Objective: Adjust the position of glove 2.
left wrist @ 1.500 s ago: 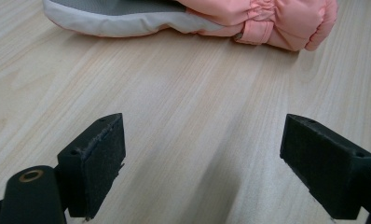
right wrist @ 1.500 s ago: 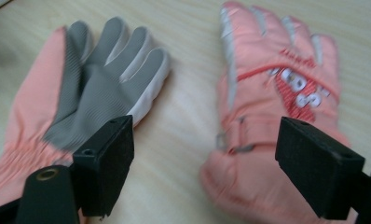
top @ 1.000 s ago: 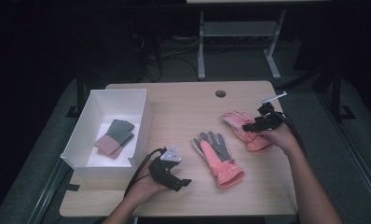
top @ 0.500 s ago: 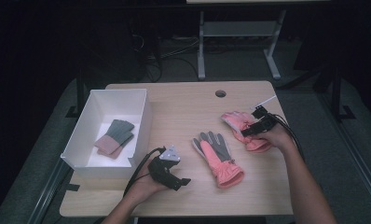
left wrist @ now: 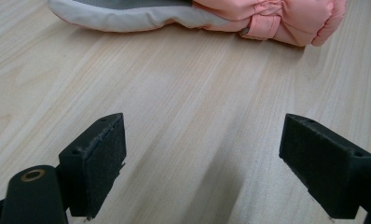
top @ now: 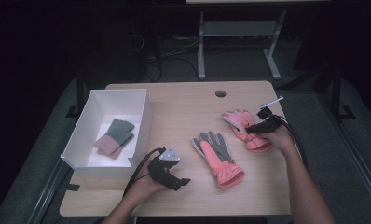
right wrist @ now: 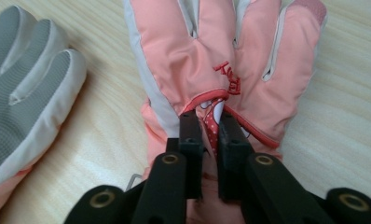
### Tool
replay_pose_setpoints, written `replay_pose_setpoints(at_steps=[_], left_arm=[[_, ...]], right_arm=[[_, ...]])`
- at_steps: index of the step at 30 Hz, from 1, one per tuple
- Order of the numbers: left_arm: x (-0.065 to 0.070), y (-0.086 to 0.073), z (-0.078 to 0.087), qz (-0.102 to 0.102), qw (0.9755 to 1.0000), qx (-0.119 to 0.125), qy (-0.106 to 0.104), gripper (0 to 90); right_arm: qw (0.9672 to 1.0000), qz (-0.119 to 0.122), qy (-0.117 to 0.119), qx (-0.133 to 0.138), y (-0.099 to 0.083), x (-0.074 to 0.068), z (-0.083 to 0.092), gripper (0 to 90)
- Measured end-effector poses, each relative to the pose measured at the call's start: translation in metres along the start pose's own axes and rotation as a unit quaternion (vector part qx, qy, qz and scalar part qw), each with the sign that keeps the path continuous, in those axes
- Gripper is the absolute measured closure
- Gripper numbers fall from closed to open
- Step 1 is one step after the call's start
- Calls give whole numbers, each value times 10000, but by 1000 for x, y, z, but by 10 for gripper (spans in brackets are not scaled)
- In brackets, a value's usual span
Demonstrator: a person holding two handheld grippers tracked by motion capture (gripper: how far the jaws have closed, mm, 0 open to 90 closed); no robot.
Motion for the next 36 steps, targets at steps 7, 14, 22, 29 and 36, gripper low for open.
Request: replay_pose_setpoints(at_steps=[7, 14, 22, 29, 36], left_arm=[[-1, -1, 1, -16, 10000, -7, 25, 143], [0, 1, 2, 14, 10000, 47, 14, 149], [13, 22, 9, -37, 9988, 368, -309, 764], [38, 43, -15, -271, 9974, 265, -618, 898], [59, 58, -49, -732, 9945, -16, -756, 898]], right_arm=[[9999, -64, -59, 115, 2, -11, 18, 851], [9995, -25, 34, 323, 4, -28, 37, 851], [9988, 139, 137, 456, 0, -52, 59, 850], [9986, 146, 200, 466, 1, -57, 62, 850], [9984, 231, 286, 436, 3, -64, 60, 850]])
Point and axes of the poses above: each handheld gripper's, and its own axes: z roughly backward along the jaws, y roughly out of its top, x roughly to its right, the point moved 10 cm from there along -z, roughly forward along the jaws, and after that the axes turned 2 degrees about -x, right-handed, at the moved point
